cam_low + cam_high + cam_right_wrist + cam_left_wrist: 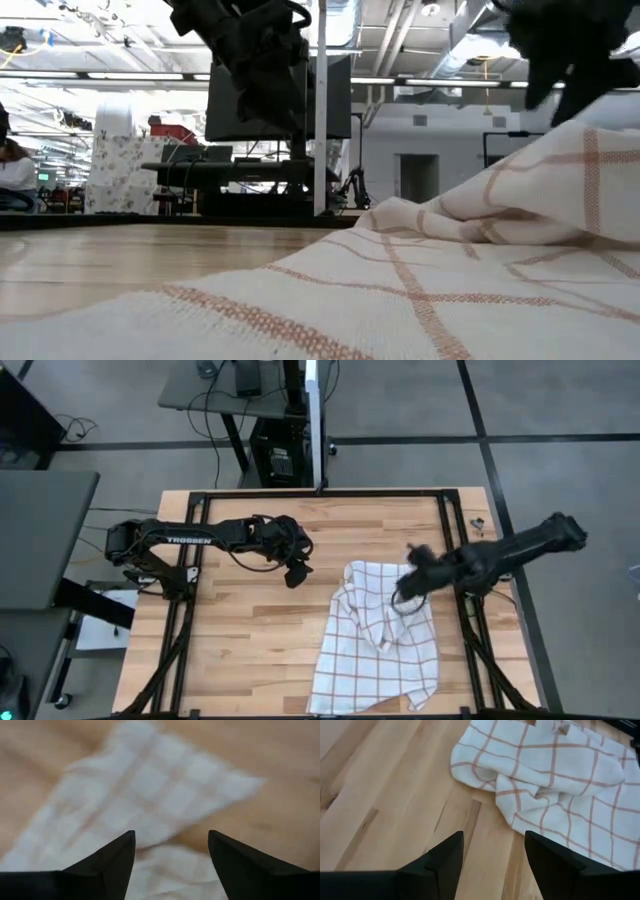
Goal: Roll towel
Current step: Roll the white towel
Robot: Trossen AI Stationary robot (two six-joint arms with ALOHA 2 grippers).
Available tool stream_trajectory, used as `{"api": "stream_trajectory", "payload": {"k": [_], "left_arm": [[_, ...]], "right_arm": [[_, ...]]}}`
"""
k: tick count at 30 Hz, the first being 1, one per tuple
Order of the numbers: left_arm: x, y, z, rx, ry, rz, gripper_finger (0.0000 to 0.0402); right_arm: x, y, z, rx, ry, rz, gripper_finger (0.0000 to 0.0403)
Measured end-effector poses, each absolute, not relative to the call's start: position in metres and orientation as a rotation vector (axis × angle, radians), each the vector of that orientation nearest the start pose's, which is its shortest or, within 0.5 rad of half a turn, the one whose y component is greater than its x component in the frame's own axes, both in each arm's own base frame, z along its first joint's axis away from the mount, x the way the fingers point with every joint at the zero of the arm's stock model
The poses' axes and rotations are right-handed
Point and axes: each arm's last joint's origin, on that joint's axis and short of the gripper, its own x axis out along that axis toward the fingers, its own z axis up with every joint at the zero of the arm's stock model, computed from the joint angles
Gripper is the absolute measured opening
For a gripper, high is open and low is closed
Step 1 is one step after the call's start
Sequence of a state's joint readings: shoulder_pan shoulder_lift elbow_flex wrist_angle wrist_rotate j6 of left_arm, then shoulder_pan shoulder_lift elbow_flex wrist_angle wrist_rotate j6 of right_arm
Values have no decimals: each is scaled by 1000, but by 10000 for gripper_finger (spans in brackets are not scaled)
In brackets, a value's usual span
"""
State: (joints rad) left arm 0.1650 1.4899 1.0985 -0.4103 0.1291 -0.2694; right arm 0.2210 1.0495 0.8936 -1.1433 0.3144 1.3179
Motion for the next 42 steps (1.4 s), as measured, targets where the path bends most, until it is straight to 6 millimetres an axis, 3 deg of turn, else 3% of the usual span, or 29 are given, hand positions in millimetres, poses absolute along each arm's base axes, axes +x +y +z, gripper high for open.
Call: {"api": "stream_trajectory", "payload": {"k": [6,15,22,26,29,31,32,38,42], "left_arm": [[311,48,259,-402,787,154,193],[311,48,259,-403,784,159,193],[312,49,260,-394,777,159,193],[312,49,260,-389,776,159,193],[312,49,260,-390,777,159,193],[310,48,262,-402,777,164,193],[308,48,264,-409,773,166,193],[289,45,298,-403,743,162,193],[277,44,317,-395,725,160,193]], "right_arm": [[164,-1,214,947,1043,-856,244],[163,-7,148,1182,973,-798,244],[181,-8,131,1205,851,-756,243],[196,-9,128,1181,793,-683,191],[208,-8,138,1138,747,-602,94],[221,-5,156,1066,698,-505,29],[229,-3,169,1030,671,-457,17],[275,25,254,795,535,-233,3],[304,64,277,636,547,-71,2]]}}
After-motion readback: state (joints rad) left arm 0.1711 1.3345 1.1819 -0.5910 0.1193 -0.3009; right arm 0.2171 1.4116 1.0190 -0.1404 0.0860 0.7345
